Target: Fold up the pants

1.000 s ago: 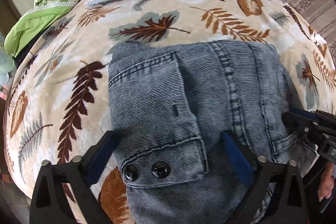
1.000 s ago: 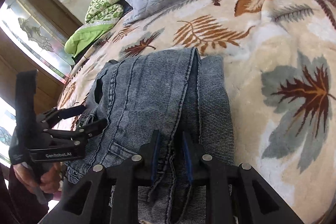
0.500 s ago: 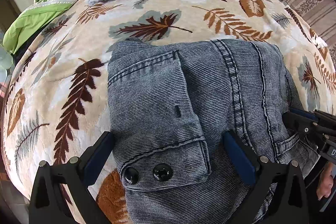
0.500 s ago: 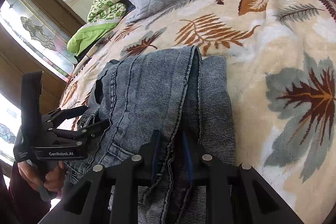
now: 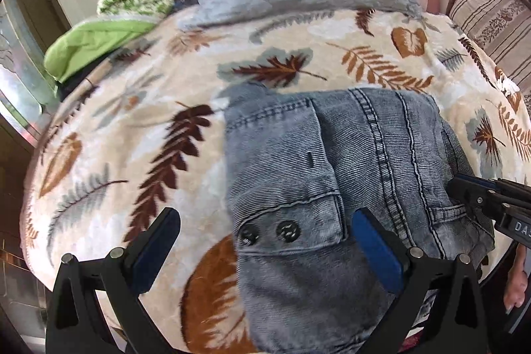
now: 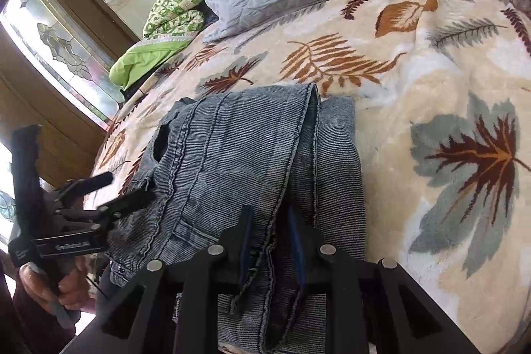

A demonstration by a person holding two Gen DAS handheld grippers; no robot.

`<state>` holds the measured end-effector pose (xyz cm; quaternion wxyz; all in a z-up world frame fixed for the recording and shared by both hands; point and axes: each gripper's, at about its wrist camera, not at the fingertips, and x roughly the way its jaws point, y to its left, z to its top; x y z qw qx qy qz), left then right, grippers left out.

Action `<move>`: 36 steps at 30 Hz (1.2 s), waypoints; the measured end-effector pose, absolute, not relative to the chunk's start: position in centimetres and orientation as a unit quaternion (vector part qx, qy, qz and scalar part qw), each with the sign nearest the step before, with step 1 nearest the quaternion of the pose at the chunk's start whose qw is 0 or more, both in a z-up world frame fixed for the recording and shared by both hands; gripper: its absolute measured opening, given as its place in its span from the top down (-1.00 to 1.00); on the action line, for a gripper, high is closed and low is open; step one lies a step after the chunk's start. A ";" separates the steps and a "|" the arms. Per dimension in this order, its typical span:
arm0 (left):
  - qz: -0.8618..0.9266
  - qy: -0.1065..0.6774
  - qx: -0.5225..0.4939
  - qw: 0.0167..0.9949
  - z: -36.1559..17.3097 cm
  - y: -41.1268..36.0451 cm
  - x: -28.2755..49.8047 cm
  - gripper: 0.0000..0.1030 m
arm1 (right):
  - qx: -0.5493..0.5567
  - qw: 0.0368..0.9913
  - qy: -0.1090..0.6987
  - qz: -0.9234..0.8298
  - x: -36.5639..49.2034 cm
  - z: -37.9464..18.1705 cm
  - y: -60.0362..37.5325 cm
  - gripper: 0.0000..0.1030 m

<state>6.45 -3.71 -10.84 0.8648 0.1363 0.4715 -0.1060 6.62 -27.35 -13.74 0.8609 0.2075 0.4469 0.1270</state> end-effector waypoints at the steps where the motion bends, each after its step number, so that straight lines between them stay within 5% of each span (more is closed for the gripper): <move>1: -0.106 0.468 0.137 0.867 -10.7 -3.6 6.2 -1.00 | 0.205 0.862 0.447 0.126 6.6 -13.7 -27.3 0.52; 36: -0.125 0.486 0.120 0.857 -14.3 -3.6 5.2 -1.00 | 0.215 0.859 0.446 0.127 6.6 -14.5 -27.3 0.50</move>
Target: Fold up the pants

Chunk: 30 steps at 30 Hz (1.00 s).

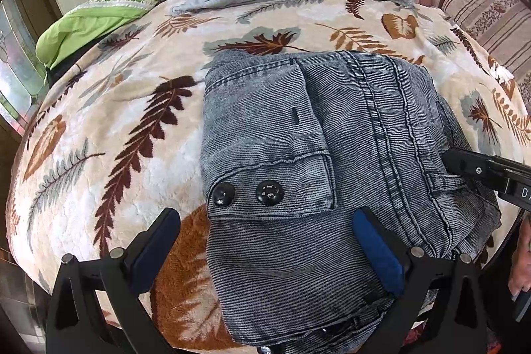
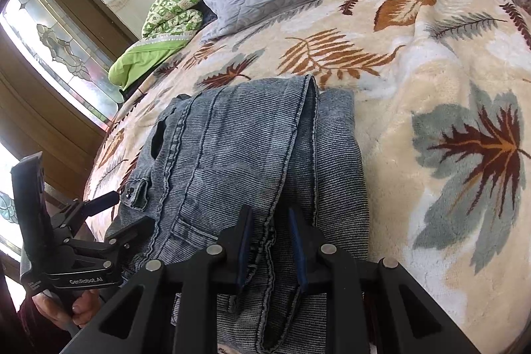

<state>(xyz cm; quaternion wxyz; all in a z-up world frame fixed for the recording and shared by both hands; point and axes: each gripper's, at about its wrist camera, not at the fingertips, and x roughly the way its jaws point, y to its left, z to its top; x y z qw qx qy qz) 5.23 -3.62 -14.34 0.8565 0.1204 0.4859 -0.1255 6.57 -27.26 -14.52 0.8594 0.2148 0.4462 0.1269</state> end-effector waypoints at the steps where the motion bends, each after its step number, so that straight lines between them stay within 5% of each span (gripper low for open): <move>1: -0.125 0.487 0.119 0.856 -14.4 -3.6 5.3 -1.00 | 0.215 0.859 0.446 0.127 6.6 -14.5 -27.3 0.50; 17: -0.140 0.458 0.104 0.872 -10.7 -3.8 5.3 -1.00 | 0.211 0.860 0.446 0.129 6.3 -14.5 -27.1 0.50; 30: -0.146 0.526 0.073 0.835 -15.4 -4.0 7.8 -1.00 | 0.214 0.857 0.449 0.135 6.5 -14.5 -27.4 0.50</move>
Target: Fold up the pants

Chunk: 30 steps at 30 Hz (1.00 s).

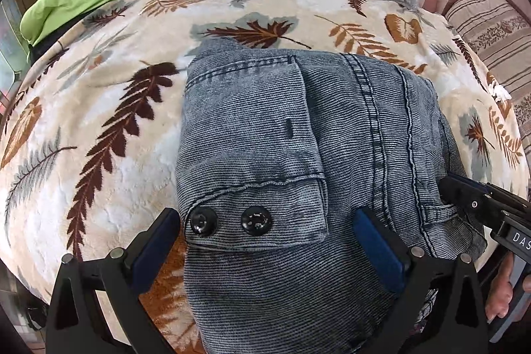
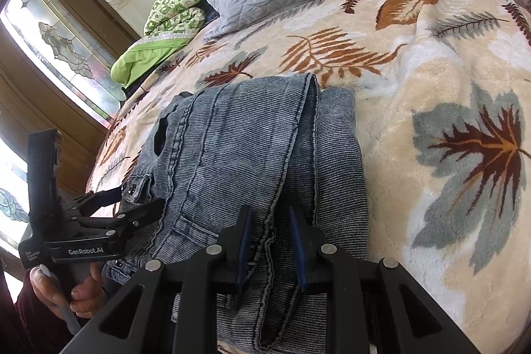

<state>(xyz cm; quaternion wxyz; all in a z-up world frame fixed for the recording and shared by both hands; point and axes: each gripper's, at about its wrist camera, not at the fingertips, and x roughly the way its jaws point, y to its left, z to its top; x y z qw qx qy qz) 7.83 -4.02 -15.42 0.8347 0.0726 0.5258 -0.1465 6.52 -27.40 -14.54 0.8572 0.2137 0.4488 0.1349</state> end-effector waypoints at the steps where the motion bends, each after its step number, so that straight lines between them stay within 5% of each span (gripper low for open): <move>1: -0.146 0.527 0.073 0.834 -15.5 -4.1 7.9 -1.00 | 0.214 0.857 0.449 0.135 6.5 -14.5 -27.4 0.50; 15: -0.131 0.490 0.054 0.860 -11.0 -1.1 7.2 -1.00 | 0.209 0.860 0.446 0.134 6.0 -13.8 -27.4 0.50; 26: -0.116 0.538 0.002 0.835 -12.4 3.4 9.3 -1.00 | 0.279 0.858 0.424 0.073 5.1 -13.4 -32.5 0.48; 29: -0.121 0.549 0.001 0.827 -13.3 3.4 9.4 -1.00 | 0.305 0.847 0.433 0.053 4.8 -14.3 -34.3 0.31; 30: -0.125 0.555 0.000 0.822 -13.7 3.4 9.4 -1.00 | 0.317 0.841 0.436 0.049 4.8 -14.7 -35.0 0.00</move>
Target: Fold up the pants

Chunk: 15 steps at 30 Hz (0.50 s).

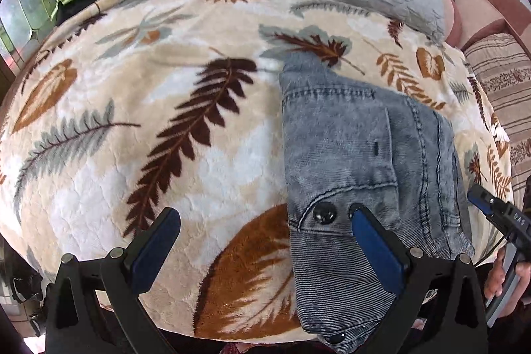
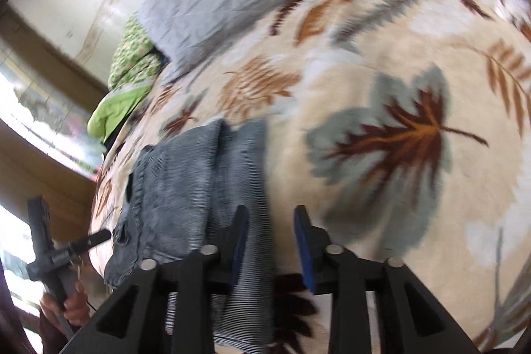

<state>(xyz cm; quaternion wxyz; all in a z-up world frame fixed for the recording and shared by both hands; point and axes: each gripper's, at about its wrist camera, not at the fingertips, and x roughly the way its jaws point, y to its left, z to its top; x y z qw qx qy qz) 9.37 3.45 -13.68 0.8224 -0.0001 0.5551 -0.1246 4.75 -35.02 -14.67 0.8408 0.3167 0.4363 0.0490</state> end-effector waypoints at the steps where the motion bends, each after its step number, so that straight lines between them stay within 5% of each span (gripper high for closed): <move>1: -0.129 0.560 -0.002 0.818 -14.0 3.4 9.3 -1.00 | 0.328 0.835 0.439 0.046 4.7 -15.0 -35.5 -0.15; 15: -0.238 0.576 0.026 0.782 -15.3 -1.7 8.1 -1.00 | 0.411 0.775 0.452 0.160 5.4 -17.1 -35.4 -0.21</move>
